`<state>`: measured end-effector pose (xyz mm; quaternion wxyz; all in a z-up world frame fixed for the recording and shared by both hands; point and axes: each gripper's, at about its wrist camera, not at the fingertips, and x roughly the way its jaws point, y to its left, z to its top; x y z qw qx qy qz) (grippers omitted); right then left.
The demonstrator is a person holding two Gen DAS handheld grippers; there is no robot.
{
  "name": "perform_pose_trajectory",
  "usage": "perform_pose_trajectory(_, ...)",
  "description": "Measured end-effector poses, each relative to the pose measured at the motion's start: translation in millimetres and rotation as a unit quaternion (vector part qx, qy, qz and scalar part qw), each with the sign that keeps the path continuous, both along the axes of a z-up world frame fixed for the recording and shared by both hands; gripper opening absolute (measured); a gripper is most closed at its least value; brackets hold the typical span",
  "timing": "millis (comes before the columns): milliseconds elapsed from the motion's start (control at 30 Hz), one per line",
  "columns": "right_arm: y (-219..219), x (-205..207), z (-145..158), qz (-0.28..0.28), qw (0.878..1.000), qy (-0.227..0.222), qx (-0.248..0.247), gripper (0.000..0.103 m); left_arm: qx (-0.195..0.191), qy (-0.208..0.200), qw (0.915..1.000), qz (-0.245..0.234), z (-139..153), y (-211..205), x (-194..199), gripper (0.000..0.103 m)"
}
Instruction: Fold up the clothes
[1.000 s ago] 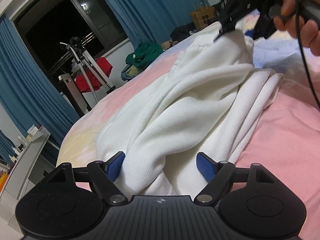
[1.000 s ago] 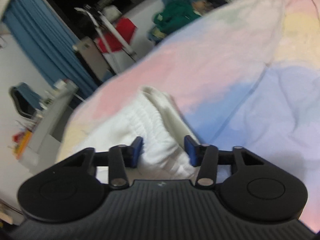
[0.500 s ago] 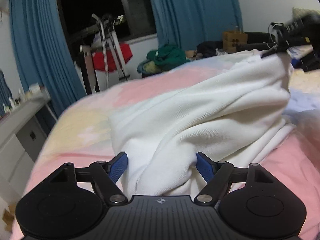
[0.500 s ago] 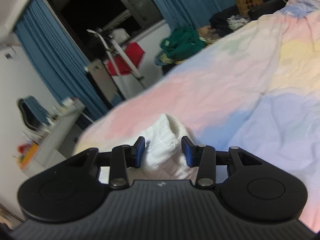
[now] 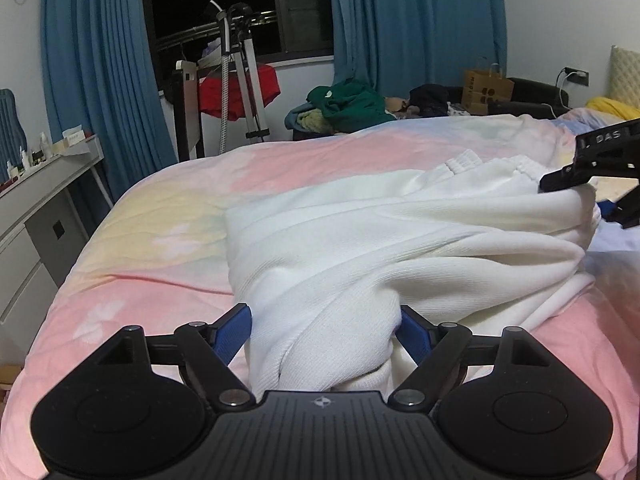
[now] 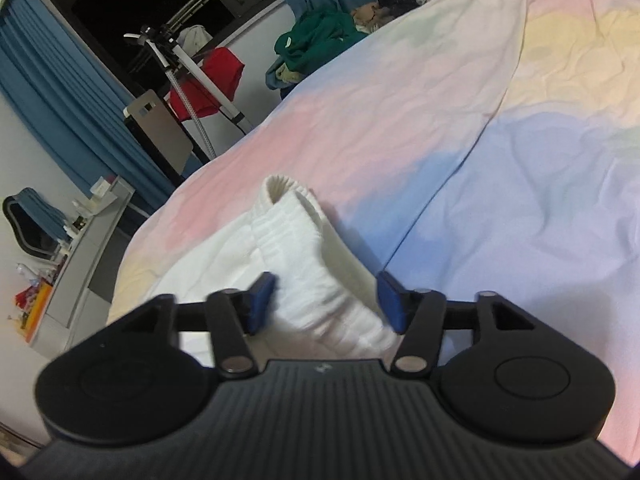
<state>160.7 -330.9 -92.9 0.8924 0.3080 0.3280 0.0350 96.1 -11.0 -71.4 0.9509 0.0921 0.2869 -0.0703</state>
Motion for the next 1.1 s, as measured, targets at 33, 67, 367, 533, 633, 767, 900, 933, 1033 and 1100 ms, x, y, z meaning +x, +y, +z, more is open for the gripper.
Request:
perform_pose_trajectory(33,1.6,-1.7,2.2,0.001,1.0,0.003,-0.007,0.076,-0.003,0.001,1.0,0.002,0.2,1.8,-0.1,0.081)
perform_pose_trajectory(67,5.8,-2.2,0.7,0.008,1.0,0.007,-0.023,0.084,-0.008,0.001,1.0,0.004,0.7,3.8,0.3,0.081)
perform_pose_trajectory(367,-0.6,23.1,-51.6,0.05,0.994,0.082,0.054,0.103,-0.077,0.029,0.9962,0.028,2.6,24.5,8.3,0.082)
perform_pose_trajectory(533,5.1,31.3,-56.2,0.09,0.989,0.072,0.093,0.103,-0.112,0.043,0.9917,0.048,2.0,38.0,12.4,0.083)
perform_pose_trajectory(633,17.7,18.7,-33.7,0.117,0.989,0.03,0.088,0.103,-0.126,0.048,0.9888,0.065,1.4,43.9,14.2,0.084)
perform_pose_trajectory(767,13.2,-0.1,-6.9,0.134,0.982,-0.037,0.13,0.103,-0.151,0.058,0.9825,0.092,-0.8,54.6,18.2,0.085)
perform_pose_trajectory(900,6.8,0.4,-5.6,0.134,0.977,-0.048,0.158,0.103,-0.18,0.069,0.9758,0.103,-3.0,63.9,21.3,0.086)
perform_pose_trajectory(933,7.4,2.9,-8.4,0.131,0.979,-0.037,0.153,0.103,-0.18,0.071,0.9757,0.103,-3.4,64.3,22.1,0.086)
perform_pose_trajectory(1033,12.2,16.1,-30.5,0.113,0.984,0.018,0.135,0.103,-0.18,0.077,0.9758,0.097,-3.6,62.8,23.5,0.086)
perform_pose_trajectory(1100,15.8,23.9,-45.3,0.101,0.986,0.051,0.126,0.103,-0.188,0.081,0.9744,0.093,-2.3,62.6,22.5,0.084)
